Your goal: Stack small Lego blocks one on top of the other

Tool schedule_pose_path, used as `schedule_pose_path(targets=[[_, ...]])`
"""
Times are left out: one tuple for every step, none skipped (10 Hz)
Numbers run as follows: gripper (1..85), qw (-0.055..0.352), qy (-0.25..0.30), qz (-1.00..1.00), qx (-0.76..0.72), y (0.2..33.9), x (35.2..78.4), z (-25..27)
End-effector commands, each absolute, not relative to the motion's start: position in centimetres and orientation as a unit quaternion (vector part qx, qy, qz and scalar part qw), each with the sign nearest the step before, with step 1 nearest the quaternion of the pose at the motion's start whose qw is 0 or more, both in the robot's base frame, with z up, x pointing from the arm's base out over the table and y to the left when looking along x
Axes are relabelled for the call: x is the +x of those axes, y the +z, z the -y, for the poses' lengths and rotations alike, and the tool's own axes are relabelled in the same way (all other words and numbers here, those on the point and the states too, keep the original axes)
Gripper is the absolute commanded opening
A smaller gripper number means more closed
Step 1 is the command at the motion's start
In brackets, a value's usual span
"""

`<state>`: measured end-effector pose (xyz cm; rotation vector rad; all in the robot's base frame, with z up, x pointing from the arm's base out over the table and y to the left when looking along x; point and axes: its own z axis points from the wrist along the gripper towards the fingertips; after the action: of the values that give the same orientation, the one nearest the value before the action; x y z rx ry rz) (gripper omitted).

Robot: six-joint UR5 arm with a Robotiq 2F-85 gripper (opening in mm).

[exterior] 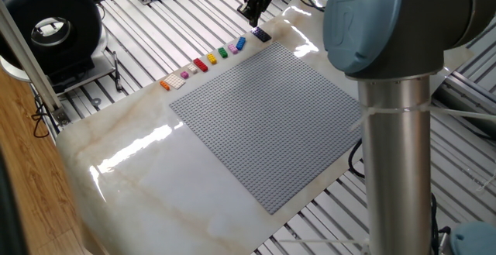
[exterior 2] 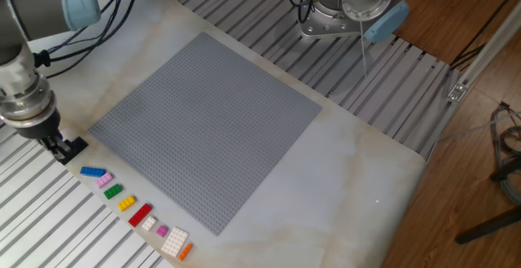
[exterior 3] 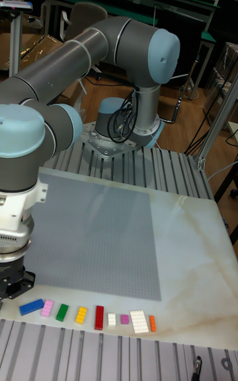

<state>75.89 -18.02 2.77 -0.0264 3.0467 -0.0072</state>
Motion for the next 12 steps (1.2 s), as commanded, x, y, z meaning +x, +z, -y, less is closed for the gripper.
schedule_pose_path(targets=[[1.0, 0.041, 0.004, -0.999, -0.015, 3.3, 75.1, 17.6], [1.0, 0.046, -0.002, -0.999, -0.015, 3.5, 75.4, 17.8], [1.0, 0.031, -0.050, -0.998, -0.024, 4.1, 75.2, 19.9], [1.0, 0.031, -0.011, -0.999, -0.033, 4.2, 75.0, 17.7], [1.0, 0.041, 0.015, -0.997, -0.057, 3.9, 75.2, 16.3], [1.0, 0.032, -0.056, -0.996, -0.054, 3.5, 75.2, 20.5], [3.0, 0.051, 0.005, -0.998, -0.020, 2.8, 76.4, 18.2], [23.3, 0.069, 0.021, -0.996, -0.046, 3.2, 77.2, 18.7], [34.7, 0.058, 0.037, -0.996, -0.048, 3.6, 76.6, 18.8], [36.7, 0.060, 0.029, -0.997, -0.049, 3.7, 76.5, 19.5], [42.7, 0.063, 0.033, -0.996, -0.053, 3.5, 76.2, 19.6], [48.3, 0.070, 0.033, -0.995, -0.060, 3.1, 76.1, 19.8]])
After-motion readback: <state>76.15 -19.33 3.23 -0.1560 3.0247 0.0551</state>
